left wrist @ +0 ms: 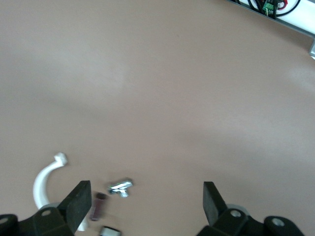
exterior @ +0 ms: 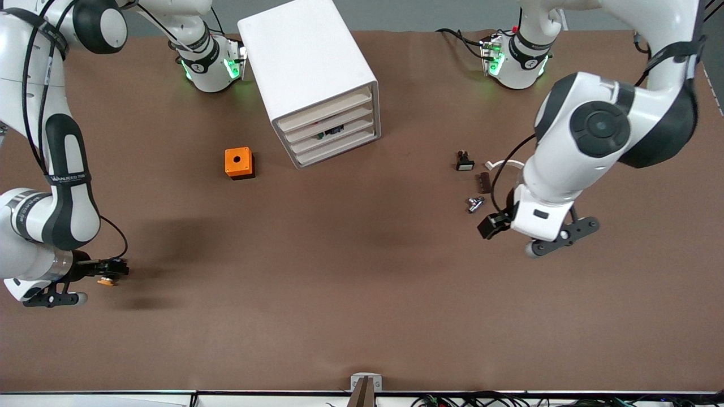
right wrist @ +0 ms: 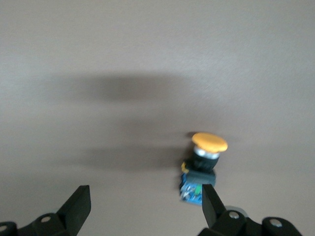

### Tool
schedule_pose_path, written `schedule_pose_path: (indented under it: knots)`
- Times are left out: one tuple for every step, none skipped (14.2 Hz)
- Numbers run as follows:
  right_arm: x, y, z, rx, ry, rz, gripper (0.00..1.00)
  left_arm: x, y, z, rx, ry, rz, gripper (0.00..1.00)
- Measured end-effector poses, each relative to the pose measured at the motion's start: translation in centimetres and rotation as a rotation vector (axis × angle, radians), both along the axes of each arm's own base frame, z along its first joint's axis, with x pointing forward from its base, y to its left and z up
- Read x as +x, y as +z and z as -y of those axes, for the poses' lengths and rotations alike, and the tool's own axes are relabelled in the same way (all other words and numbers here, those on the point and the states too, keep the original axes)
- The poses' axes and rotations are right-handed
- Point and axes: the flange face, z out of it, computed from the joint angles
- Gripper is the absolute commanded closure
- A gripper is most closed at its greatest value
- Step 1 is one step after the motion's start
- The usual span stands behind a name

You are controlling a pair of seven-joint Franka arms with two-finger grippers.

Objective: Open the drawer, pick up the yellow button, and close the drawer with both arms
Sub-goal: 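Lower the button onto the table and open the right gripper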

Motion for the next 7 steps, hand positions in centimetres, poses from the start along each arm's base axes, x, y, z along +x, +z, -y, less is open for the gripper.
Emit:
schedule_pose_path:
  knots:
    - [0.1, 1.0, -0.6, 0.005, -0.014, -0.021, 0.00, -0.1, 1.2, -1.5, 0.010, -0.022, 0.000, 0.00]
    - [0.2, 2.1, -1.3, 0.008, -0.029, -0.037, 0.00, -0.3, 2.5, -3.1, 0.020, -0.041, 0.001, 0.00]
    - [0.3, 3.2, -1.9, 0.009, -0.043, -0.048, 0.00, -0.6, 3.8, -4.5, 0.031, -0.063, 0.000, 0.00]
    - [0.3, 4.5, -2.6, 0.009, -0.060, -0.053, 0.00, -0.9, 5.0, -5.8, 0.042, -0.086, -0.002, 0.00]
    - [0.2, 6.1, -3.3, 0.005, -0.077, -0.058, 0.00, -1.4, 6.1, -6.9, 0.051, -0.105, -0.004, 0.00]
    - [0.0, 7.9, -4.1, -0.003, -0.094, -0.065, 0.00, -1.8, 7.1, -7.7, 0.059, -0.119, -0.006, 0.00]
    - [-0.3, 9.9, -4.9, -0.008, -0.108, -0.069, 0.00, -2.3, 8.0, -8.3, 0.066, -0.131, -0.007, 0.00]
